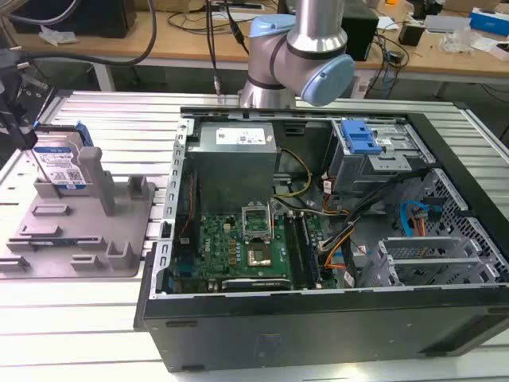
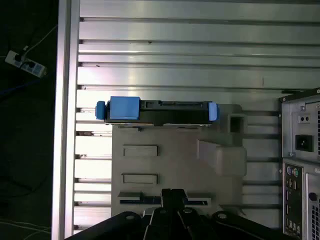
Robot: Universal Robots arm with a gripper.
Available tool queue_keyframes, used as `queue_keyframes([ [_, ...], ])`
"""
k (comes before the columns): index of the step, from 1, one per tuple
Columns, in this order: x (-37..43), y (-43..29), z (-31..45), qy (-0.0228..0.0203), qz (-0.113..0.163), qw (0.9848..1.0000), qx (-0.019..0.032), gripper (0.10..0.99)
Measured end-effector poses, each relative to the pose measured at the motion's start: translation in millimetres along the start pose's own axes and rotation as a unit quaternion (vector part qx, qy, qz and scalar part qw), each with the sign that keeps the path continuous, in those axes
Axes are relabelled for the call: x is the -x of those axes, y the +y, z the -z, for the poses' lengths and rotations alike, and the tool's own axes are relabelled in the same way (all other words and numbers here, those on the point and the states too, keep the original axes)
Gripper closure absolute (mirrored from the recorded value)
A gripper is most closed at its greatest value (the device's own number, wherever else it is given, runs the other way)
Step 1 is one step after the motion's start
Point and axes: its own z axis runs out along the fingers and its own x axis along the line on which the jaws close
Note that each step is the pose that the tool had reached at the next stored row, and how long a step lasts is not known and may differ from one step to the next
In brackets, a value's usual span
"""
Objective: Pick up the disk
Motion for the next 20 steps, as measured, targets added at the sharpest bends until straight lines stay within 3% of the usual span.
queue_keyframes([
  [11, 0.0, 0.0, 0.0, 0.0000, 0.001, 1.0000, 0.0000, 0.980],
  [15, 0.0, 0.0, -0.1, 0.0011, 0.031, 0.9995, 0.0000, 0.980],
  [17, 0.0, 0.0, 0.0, 0.0020, 0.052, 0.9987, 0.0000, 0.980],
  [20, 0.0, 0.0, -0.1, 0.0042, 0.109, 0.9940, -0.0001, 0.980],
])
